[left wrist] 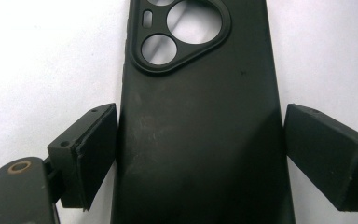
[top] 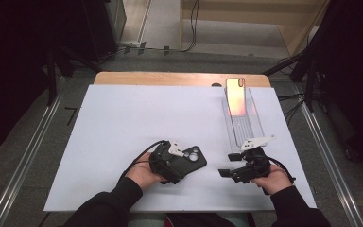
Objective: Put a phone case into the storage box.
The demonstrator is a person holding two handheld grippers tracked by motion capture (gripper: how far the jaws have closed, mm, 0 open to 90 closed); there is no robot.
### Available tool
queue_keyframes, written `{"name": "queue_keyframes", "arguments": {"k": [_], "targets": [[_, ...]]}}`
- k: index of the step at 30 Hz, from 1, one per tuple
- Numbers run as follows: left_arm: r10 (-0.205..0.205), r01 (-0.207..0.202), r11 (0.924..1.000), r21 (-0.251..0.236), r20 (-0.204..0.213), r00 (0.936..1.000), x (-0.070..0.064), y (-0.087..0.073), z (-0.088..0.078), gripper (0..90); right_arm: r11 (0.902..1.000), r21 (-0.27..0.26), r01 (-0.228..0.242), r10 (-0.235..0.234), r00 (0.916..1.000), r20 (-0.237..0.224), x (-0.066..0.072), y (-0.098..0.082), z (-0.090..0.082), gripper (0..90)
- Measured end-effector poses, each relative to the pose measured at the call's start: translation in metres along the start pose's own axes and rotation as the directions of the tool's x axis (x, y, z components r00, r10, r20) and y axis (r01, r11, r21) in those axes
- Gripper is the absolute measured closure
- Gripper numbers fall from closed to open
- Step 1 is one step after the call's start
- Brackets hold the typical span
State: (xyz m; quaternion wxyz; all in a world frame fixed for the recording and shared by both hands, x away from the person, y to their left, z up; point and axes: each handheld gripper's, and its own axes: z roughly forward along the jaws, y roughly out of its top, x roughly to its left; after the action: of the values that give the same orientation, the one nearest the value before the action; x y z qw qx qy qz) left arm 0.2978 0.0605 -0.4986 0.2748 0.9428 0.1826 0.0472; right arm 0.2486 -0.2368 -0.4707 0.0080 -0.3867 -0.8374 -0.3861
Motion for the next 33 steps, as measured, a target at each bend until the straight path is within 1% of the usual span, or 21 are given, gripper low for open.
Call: {"name": "queue_keyframes", "arguments": {"k": [3,6,11,15,19,21,22,23,24,25,27,28,31,33], "targets": [[-0.001,0.001,1.0000,-0.001,-0.003,1.0000,-0.001,0.000,0.000,12.2,1.0000,0.001,0.004,-0.004,1.0000,0.005,0.000,-0.001,0.000,20.0],[0.010,-0.010,0.9999,0.006,-0.017,0.9998,-0.002,0.000,0.001,12.2,1.0000,-0.002,0.005,-0.005,1.0000,0.007,0.000,0.000,-0.001,20.0],[0.007,-0.006,0.9997,0.023,-0.023,0.9997,-0.003,0.002,0.000,13.8,1.0000,0.005,0.007,-0.007,0.9999,0.009,0.001,0.000,0.000,20.0],[-0.007,0.008,0.9996,0.027,-0.028,0.9996,-0.004,0.003,0.000,14.8,0.9999,-0.006,0.009,-0.009,0.9999,0.006,0.001,0.000,-0.001,20.0],[-0.016,0.017,0.9994,0.030,-0.024,0.9996,-0.003,0.004,0.000,15.5,0.9999,-0.007,0.010,-0.010,0.9999,0.008,0.000,0.000,0.000,20.0],[-0.031,0.031,0.9990,0.033,-0.005,0.9995,0.000,0.005,-0.002,15.6,0.9999,-0.012,0.002,-0.002,1.0000,0.000,0.000,0.000,0.000,20.0],[-0.051,0.051,0.9983,0.028,0.006,0.9987,0.002,0.006,-0.002,15.7,0.9999,-0.015,-0.002,0.002,1.0000,-0.005,0.000,0.000,0.000,20.0],[-0.063,0.063,0.9976,0.029,0.021,0.9978,0.004,0.006,-0.004,15.7,0.9998,-0.019,-0.001,0.001,1.0000,-0.004,0.001,-0.001,0.000,20.0],[-0.076,0.075,0.9969,0.024,0.028,0.9967,0.005,0.006,-0.005,15.7,0.9998,-0.019,0.003,-0.003,1.0000,-0.005,0.001,-0.001,0.001,20.0],[-0.076,0.075,0.9969,0.022,0.028,0.9967,0.006,0.007,-0.007,15.7,0.9998,-0.018,0.008,-0.008,1.0000,-0.004,0.002,0.000,0.001,20.0],[-0.082,0.082,0.9966,0.002,0.027,0.9963,0.007,0.008,-0.012,15.6,0.9996,-0.023,0.017,-0.017,0.9998,-0.001,0.002,0.000,0.002,19.9],[-0.090,0.090,0.9959,-0.008,0.036,0.9953,0.008,0.009,-0.015,15.6,0.9995,-0.025,0.021,-0.021,0.9998,0.000,0.002,-0.001,0.002,20.0],[-0.091,0.093,0.9951,-0.034,0.035,0.9952,0.010,0.011,-0.027,15.6,0.9990,-0.035,0.028,-0.028,0.9996,-0.002,0.002,-0.001,0.002,19.9],[-0.104,0.105,0.9931,-0.052,0.037,0.9939,0.011,0.013,-0.036,15.6,0.9985,-0.044,0.032,-0.032,0.9995,0.000,0.002,-0.001,0.002,19.9]]}}
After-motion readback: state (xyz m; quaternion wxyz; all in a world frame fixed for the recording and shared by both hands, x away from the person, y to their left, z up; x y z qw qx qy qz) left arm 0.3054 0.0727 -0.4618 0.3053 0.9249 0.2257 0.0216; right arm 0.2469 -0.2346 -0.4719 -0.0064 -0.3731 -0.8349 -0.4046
